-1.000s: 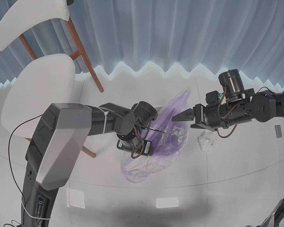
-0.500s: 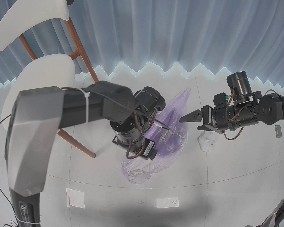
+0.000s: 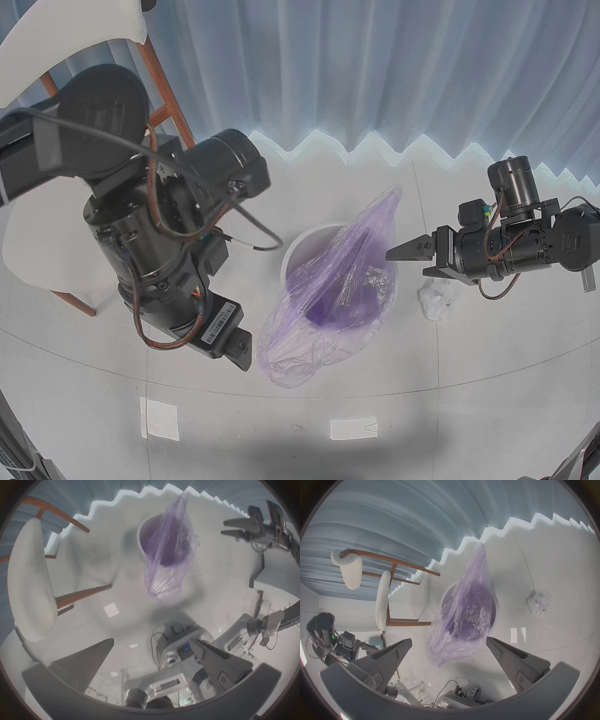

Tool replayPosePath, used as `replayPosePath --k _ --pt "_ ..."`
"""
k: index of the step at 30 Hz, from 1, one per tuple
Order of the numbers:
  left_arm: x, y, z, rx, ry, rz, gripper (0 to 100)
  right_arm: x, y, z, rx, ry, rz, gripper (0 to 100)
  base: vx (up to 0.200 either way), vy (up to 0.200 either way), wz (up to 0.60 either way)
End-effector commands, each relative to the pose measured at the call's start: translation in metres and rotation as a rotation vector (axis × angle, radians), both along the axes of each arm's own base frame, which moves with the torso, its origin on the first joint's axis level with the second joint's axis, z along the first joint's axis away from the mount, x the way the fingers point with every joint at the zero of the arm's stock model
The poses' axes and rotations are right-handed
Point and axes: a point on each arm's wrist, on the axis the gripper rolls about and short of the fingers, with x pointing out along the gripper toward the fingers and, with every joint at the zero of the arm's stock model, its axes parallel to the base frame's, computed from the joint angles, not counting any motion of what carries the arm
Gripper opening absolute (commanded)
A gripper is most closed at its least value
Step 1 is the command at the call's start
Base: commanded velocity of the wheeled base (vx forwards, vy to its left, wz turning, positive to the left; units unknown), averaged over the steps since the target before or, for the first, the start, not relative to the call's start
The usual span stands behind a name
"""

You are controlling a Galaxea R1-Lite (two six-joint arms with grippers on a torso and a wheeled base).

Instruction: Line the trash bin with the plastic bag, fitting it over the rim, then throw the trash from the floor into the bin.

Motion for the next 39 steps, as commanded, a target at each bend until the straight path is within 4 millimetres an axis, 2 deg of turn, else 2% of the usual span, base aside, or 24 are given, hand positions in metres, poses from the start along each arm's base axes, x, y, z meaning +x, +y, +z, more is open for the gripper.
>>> replayPosePath --k 1,4,7,11,15,20,24,34,39 --pt "0.076 0.001 -0.010 -0.686 -0.845 -0.114 100 -0.012 -0.008 -0.001 0.015 -0.029 -0.011 100 0.000 0.000 0.00" --pt "0.079 -0.004 -0.013 -0.700 -0.836 -0.117 100 -0.013 -0.007 -0.001 0.017 -0.035 -0.008 100 0.000 0.000 0.00" --pt "0.105 -0.015 -0.022 -0.702 -0.855 -0.109 100 -0.013 -0.007 0.000 0.017 -0.041 -0.007 100 0.000 0.000 0.00" --pt "0.118 -0.019 -0.027 -0.718 -0.889 -0.106 100 -0.019 -0.009 0.004 0.019 -0.052 -0.016 100 0.000 0.000 0.00" --pt "0.131 -0.027 -0.051 -0.702 -0.841 -0.117 100 -0.024 -0.012 0.002 0.000 -0.055 -0.041 100 0.000 0.000 0.00" --pt "0.142 -0.034 -0.068 -0.699 -0.831 -0.121 100 -0.027 -0.013 0.005 0.003 -0.065 -0.042 100 0.000 0.000 0.00" --pt "0.154 -0.041 -0.094 -0.662 -0.851 -0.168 100 -0.028 -0.013 0.008 0.007 -0.074 -0.041 100 0.000 0.000 0.00" --pt "0.158 -0.045 -0.119 -0.643 -0.815 -0.205 100 -0.032 -0.014 0.008 0.026 -0.054 -0.057 100 0.000 0.000 0.00" --pt "0.159 -0.045 -0.119 -0.622 -0.827 -0.234 100 -0.031 -0.014 0.008 0.030 -0.048 -0.061 100 0.000 0.000 0.00"
